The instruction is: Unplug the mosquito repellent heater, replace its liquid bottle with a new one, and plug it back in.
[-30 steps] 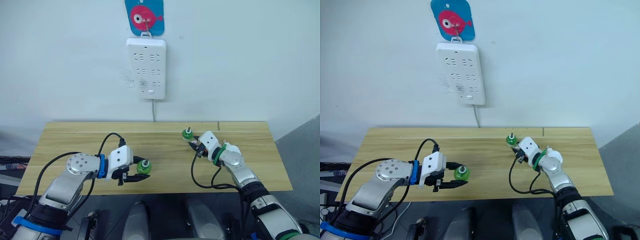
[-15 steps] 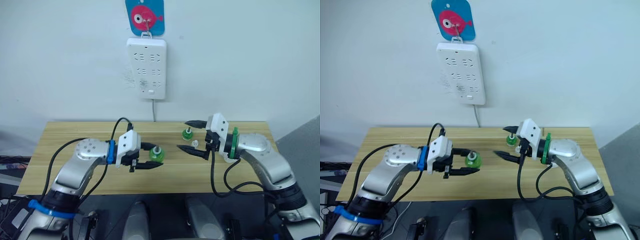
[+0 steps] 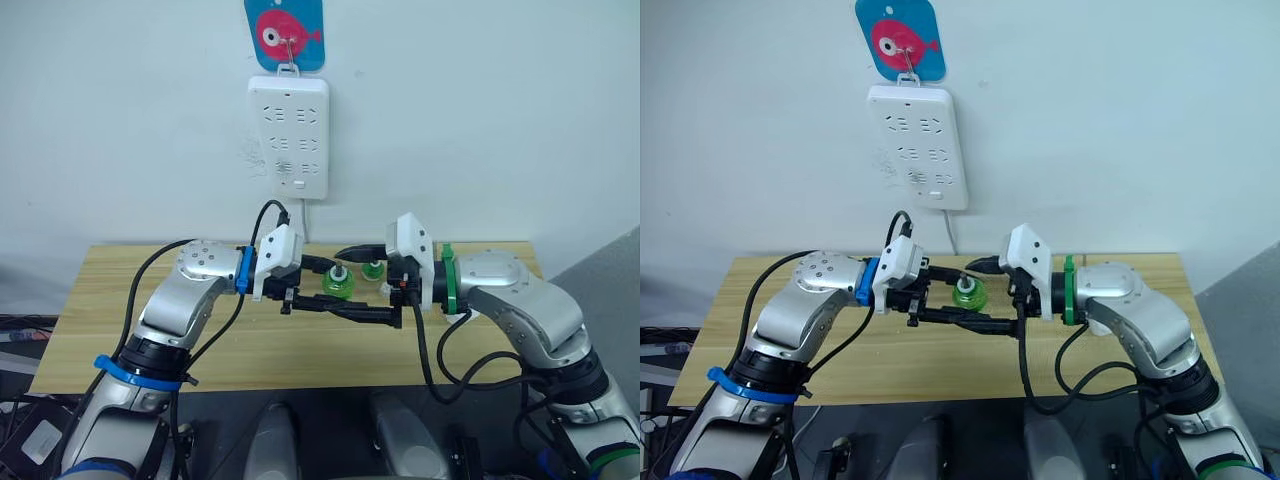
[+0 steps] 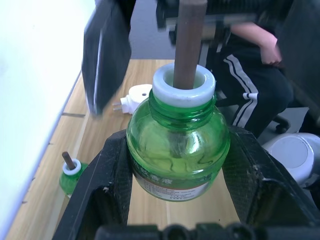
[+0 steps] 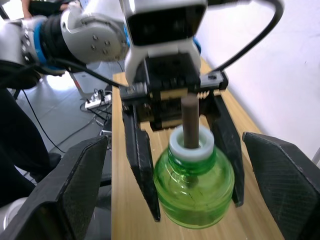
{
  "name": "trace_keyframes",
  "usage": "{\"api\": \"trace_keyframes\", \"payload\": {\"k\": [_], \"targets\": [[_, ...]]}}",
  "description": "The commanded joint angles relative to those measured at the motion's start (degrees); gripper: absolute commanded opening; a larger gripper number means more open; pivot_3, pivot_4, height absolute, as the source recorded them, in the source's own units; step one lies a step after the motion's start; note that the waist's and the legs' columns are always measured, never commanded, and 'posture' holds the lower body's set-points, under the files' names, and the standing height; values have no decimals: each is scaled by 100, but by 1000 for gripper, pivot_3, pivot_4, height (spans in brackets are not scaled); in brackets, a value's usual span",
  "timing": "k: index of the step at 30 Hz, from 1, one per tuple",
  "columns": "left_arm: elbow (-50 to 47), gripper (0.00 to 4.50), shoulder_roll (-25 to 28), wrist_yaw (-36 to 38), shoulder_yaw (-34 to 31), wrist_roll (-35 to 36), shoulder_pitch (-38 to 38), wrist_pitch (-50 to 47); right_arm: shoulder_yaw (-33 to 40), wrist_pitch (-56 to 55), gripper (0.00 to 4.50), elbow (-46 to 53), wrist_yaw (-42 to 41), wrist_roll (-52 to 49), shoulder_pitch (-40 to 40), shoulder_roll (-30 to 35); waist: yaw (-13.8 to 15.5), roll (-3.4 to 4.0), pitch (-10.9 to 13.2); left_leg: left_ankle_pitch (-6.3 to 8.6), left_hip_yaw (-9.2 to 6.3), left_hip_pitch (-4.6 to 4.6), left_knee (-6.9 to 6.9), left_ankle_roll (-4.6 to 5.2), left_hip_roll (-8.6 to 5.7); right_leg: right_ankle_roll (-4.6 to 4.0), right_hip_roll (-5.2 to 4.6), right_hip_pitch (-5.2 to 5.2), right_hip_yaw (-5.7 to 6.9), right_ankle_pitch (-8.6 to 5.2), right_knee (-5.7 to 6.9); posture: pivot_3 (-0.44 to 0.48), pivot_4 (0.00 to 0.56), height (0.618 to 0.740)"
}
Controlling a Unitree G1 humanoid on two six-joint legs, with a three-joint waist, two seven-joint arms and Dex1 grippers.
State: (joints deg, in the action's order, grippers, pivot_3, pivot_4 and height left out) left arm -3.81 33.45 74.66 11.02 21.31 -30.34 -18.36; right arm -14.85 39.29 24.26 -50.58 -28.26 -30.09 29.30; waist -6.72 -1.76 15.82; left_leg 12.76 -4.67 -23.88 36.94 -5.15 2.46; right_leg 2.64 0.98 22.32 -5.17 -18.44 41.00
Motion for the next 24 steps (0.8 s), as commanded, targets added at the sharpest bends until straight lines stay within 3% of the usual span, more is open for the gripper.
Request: {"api": "trace_keyframes", "payload": {"k": [1,8,17,22,24], "targets": [[-101,2275,-29,62,-12,120,-103,-12,33,-225,3179,81,25,71,-15,-42,0,0,0,0,0,0,0,0,0,0,0,0,0,0,0,-180,216,729],[-220,2275,-34,16,-73,227,-73,-191,-4,-498,819,-20,-40,268,-19,-18,-3,0,0,0,-1,1,1,0,0,0,0,0,0,0,0,-178,212,729],[-484,2275,-52,-128,-308,643,51,-626,227,-433,812,-88,-96,31,-143,-95,-9,0,0,0,0,1,1,0,1,0,0,0,0,0,1,-176,207,729],[-316,3866,12,-217,-399,570,162,-601,812,194,812,-54,183,-742,-151,-268,-4,0,0,0,-2,1,1,-1,0,0,-1,-1,1,0,1,-170,209,729],[-294,4427,8,-370,-567,840,255,-1016,1264,672,812,-18,548,-1336,-146,-477,-8,0,0,0,-1,1,0,-1,1,0,-1,-1,0,0,1,-170,209,729]]}}
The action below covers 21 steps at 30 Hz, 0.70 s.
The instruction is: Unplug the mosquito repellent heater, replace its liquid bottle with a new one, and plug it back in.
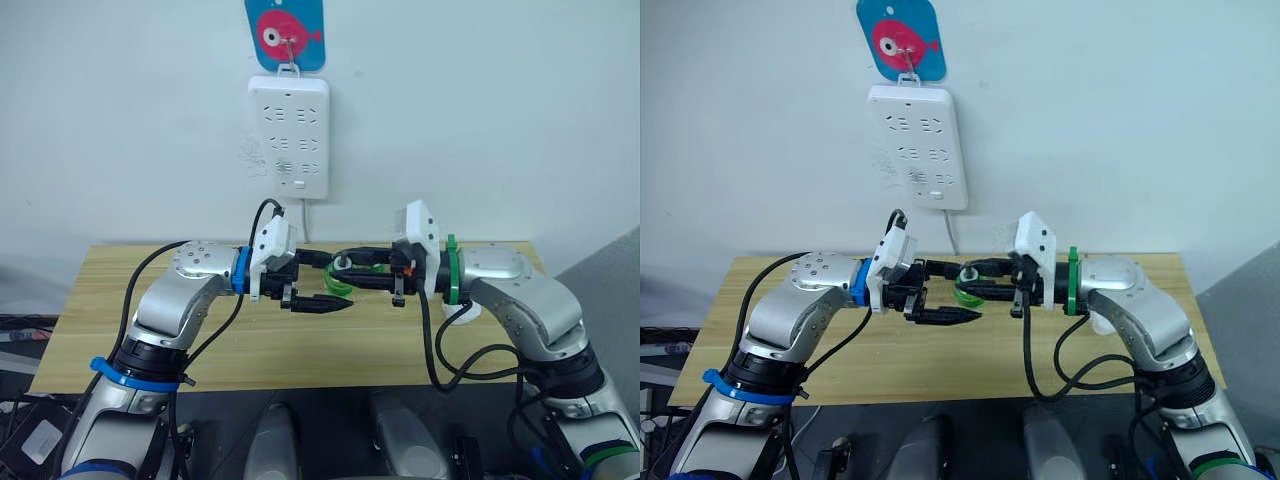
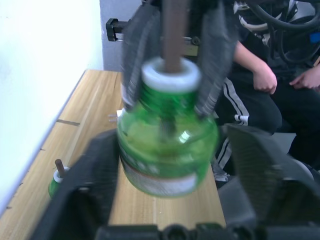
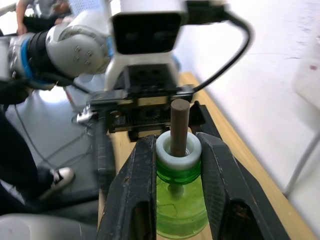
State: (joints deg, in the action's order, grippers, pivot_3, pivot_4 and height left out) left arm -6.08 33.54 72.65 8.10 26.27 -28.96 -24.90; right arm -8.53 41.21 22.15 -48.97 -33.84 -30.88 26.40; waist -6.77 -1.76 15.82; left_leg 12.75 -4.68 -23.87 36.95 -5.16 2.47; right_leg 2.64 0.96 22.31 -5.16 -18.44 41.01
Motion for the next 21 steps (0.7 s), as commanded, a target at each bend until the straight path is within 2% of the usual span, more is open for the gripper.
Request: {"api": "trace_keyframes", "payload": {"k": [1,6,9,14,21], "targets": [[-114,4500,-26,-270,-398,593,150,-695,853,697,812,197,626,-1071,-64,-323,-5,0,0,0,-1,0,0,0,1,0,0,0,0,0,1,-171,209,729],[-538,4500,-702,-1777,-1396,2488,139,-2749,1959,1526,812,89,2463,-2931,75,-1310,-21,0,0,0,-9,-5,1,0,6,0,0,0,8,0,4,-169,211,729],[-744,4500,-1102,-2657,-1810,3381,167,-3396,2270,1574,812,49,3553,-3918,197,-1773,-29,0,0,0,-10,-7,1,0,9,0,-4,0,6,0,3,-166,210,729],[-797,4500,-1734,-4179,-2308,4906,146,-3851,2369,1160,812,11,5043,-5218,388,-2285,-43,0,0,0,-9,-6,1,0,6,0,-5,0,5,0,4,-167,212,729],[-800,4500,-2100,-5870,-2344,6507,247,-3592,2144,666,812,38,5814,-5899,510,-2341,-64,0,0,0,-7,-6,0,0,-1,1,-3,1,4,0,2,-169,213,729]]}}
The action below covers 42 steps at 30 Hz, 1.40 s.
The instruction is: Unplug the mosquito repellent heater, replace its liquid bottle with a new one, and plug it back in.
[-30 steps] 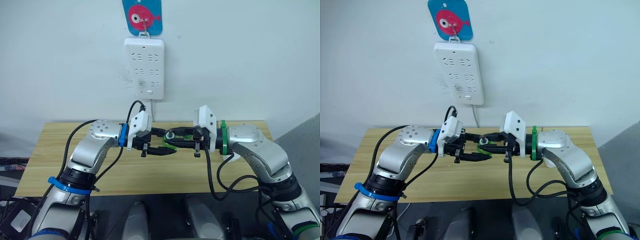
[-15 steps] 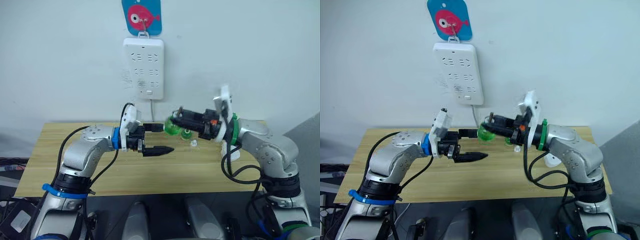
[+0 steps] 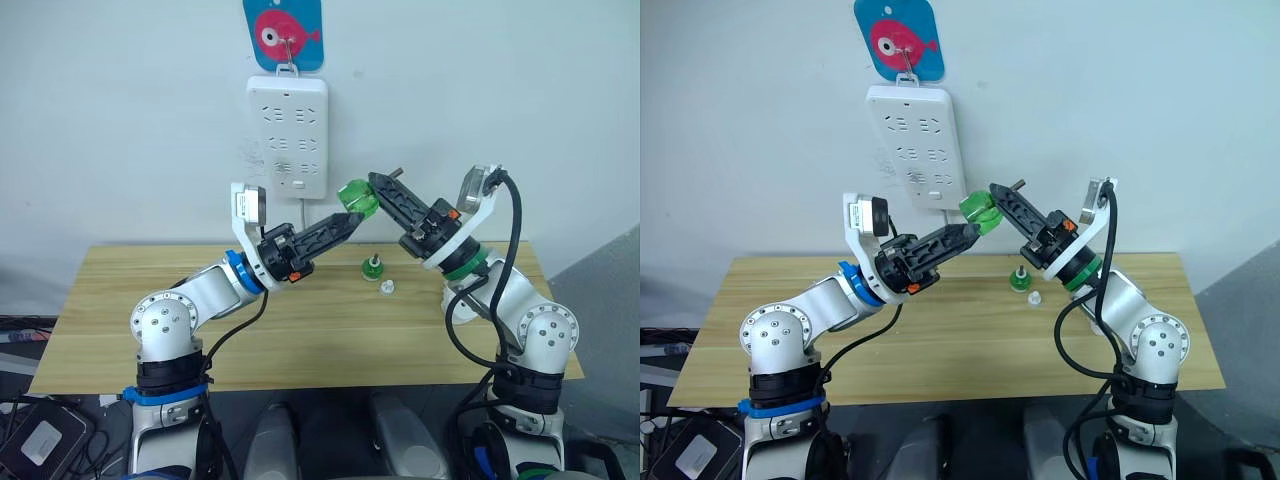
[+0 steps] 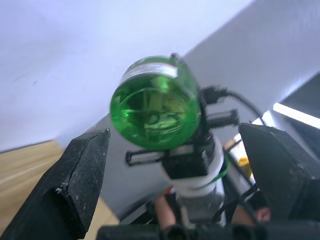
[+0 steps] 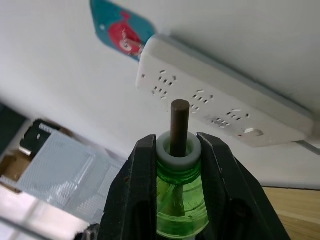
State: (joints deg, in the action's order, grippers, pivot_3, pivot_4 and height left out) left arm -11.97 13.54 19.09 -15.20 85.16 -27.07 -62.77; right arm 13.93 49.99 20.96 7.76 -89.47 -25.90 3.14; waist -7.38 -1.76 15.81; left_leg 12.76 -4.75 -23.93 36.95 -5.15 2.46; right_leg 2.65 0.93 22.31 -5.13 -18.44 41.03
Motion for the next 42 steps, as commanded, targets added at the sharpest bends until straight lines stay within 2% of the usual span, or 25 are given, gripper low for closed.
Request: {"api": "trace_keyframes", "payload": {"k": [1,7,15,18,23,32,38,42], "targets": [[-211,4500,-139,-682,12,728,73,272,-151,-249,812,167,174,-379,28,1,-9,0,0,0,1,0,0,0,-1,0,0,0,0,0,0,-169,213,729],[-126,4500,-114,-1114,187,977,61,535,-440,-404,812,255,256,-604,117,175,-15,0,0,0,2,0,-1,0,-2,0,2,0,-3,0,-2,-173,214,729],[-47,4500,224,-866,369,996,-23,513,-664,-582,812,298,222,-737,134,424,-20,0,0,0,5,0,-3,0,-2,0,5,1,-6,0,-5,-173,213,729],[-32,3864,255,-857,403,1039,9,571,-724,-622,812,320,187,-759,130,484,-22,0,0,0,7,-1,-3,0,-2,1,4,1,-9,0,-8,-176,212,729],[-4,2349,238,-866,426,1121,31,633,-843,-661,812,391,148,-881,176,573,-31,0,0,0,7,-1,-5,0,-1,1,6,2,-9,-1,-8,-175,213,729],[17,2297,300,-771,426,1159,78,632,-930,-732,812,474,21,-1128,243,785,-32,0,0,0,10,-1,-6,0,-2,1,6,2,-14,-1,-10,-171,211,729],[-53,2297,516,-762,413,1243,245,593,-501,-806,2876,165,-46,-819,487,1327,-13,0,0,0,11,-3,-7,0,-2,2,5,2,-17,-1,-15,-165,213,729],[-134,2297,912,-519,457,845,498,479,-222,-626,4413,-152,-227,143,752,2324,5,0,0,0,16,-3,-7,0,-6,3,5,3,-24,-2,-16,-167,222,729]]}}
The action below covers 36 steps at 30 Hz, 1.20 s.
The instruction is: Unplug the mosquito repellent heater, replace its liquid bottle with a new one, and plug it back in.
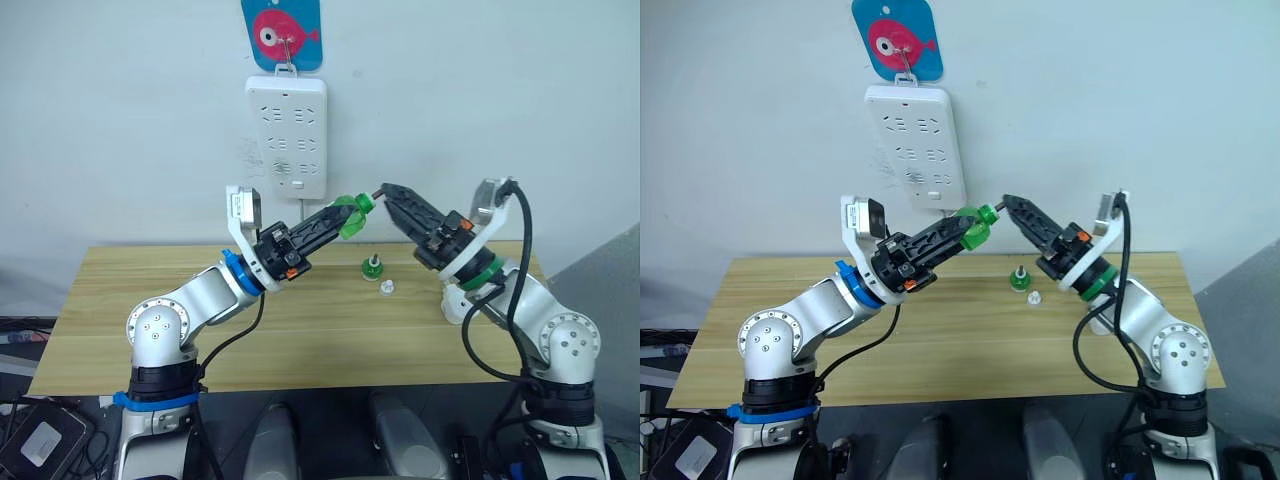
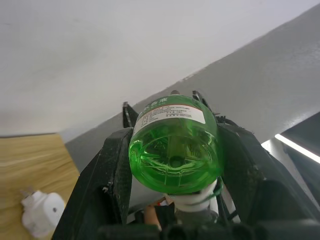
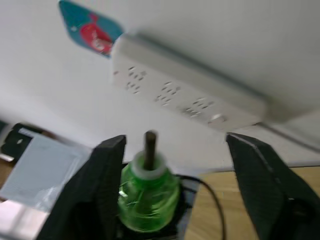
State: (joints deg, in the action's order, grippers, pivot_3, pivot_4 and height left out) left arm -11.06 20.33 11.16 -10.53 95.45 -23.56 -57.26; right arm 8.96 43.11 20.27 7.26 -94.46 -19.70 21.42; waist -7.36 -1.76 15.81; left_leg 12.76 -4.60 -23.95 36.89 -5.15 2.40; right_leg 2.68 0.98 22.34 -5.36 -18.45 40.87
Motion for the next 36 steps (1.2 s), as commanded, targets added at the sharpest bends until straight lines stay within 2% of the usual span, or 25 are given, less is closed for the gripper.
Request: {"api": "trace_keyframes", "payload": {"k": [1,3,5,7,12,17,23,29,36], "targets": [[-240,2297,311,332,15,-312,208,-69,234,61,4500,-165,-149,1069,175,724,11,0,0,0,3,1,-1,0,-1,0,0,0,-4,0,-1,-169,224,729],[-299,2297,501,550,104,-721,348,-33,-199,94,4500,-189,-379,2463,321,1515,31,1,1,0,7,2,-2,0,-2,2,1,3,-9,-1,-1,-169,231,729],[-411,2297,652,792,211,-1111,470,-1,-499,130,4500,-173,-403,3449,456,2035,40,1,1,0,12,2,-6,0,-3,29,1,9,-15,-17,-3,-167,235,729],[-515,2297,745,1016,301,-1392,555,39,-612,298,4500,21,-508,3816,510,2321,45,1,1,0,16,3,-10,0,-3,31,2,12,-20,-18,-2,-166,241,729],[-661,2297,860,1491,470,-1956,665,130,-1066,1697,4500,309,-574,4255,351,3004,69,0,2,0,18,0,-11,-1,1,31,2,14,-21,-18,-4,-171,253,729],[-841,2297,929,1993,752,-2555,776,231,-1210,2537,4500,-160,-609,4758,58,2990,98,-6,7,1,20,-1,-9,-1,-1,32,1,12,-25,-19,-12,-178,267,729],[-1009,2297,920,2490,1053,-3105,929,412,-1423,2948,4500,-815,-1256,5247,-248,2817,101,-6,24,2,22,-4,-15,1,-1,31,-1,12,-25,-18,-24,-166,277,729],[-1046,2297,804,2671,1080,-3346,1044,485,-1732,3081,4500,-1547,-1924,5768,-633,2650,111,5,39,2,21,-3,-21,2,2,31,0,12,-23,-18,-30,-151,281,729],[-1104,2297,752,2791,1103,-3481,1146,504,-2168,2752,4500,-2531,-2589,6527,-1115,2398,112,7,43,6,23,-7,-25,7,3,30,0,10,-22,-18,-49,-139,282,729]]}}
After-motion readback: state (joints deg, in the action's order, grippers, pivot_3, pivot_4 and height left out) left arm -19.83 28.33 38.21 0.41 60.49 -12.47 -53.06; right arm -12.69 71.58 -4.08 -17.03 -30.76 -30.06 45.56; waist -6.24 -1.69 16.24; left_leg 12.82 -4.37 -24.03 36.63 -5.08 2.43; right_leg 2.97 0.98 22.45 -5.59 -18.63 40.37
